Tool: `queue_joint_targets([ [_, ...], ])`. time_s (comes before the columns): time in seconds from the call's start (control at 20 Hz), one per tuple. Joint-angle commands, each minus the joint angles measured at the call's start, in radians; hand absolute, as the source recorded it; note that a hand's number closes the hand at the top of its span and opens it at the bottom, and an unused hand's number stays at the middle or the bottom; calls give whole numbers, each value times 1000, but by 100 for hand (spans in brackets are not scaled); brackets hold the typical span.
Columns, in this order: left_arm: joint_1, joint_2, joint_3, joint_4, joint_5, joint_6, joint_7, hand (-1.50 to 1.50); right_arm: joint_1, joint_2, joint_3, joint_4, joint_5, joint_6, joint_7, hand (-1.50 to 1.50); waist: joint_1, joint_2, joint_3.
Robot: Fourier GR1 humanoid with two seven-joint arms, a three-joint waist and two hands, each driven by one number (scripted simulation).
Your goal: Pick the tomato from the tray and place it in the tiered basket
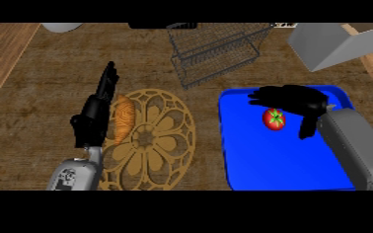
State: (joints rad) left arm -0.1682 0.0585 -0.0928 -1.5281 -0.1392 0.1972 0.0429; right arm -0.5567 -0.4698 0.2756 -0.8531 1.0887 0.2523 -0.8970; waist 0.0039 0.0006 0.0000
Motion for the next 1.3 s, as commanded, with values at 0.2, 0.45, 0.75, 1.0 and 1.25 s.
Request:
queue_joint_targets([
  [0.2,8,17,33,18,33,-46,-41,0,35,71,-50,65,17,-218,-68,150,2,2,0],
  [0.45,21,-7,-3,-38,-15,-14,26,0,77,116,-57,26,38,-296,-63,150,-2,-1,0],
  [0.75,35,12,22,-11,1,-20,4,0,34,310,49,-54,292,-88,682,150,-23,-25,-10],
  [1.0,5,-11,4,-40,-12,0,42,0,70,462,113,-183,349,-1,1050,150,-15,-18,-1],
  [1.25,13,10,40,5,2,-11,-18,0,85,467,220,-458,274,109,1328,150,-12,-11,-1],
])
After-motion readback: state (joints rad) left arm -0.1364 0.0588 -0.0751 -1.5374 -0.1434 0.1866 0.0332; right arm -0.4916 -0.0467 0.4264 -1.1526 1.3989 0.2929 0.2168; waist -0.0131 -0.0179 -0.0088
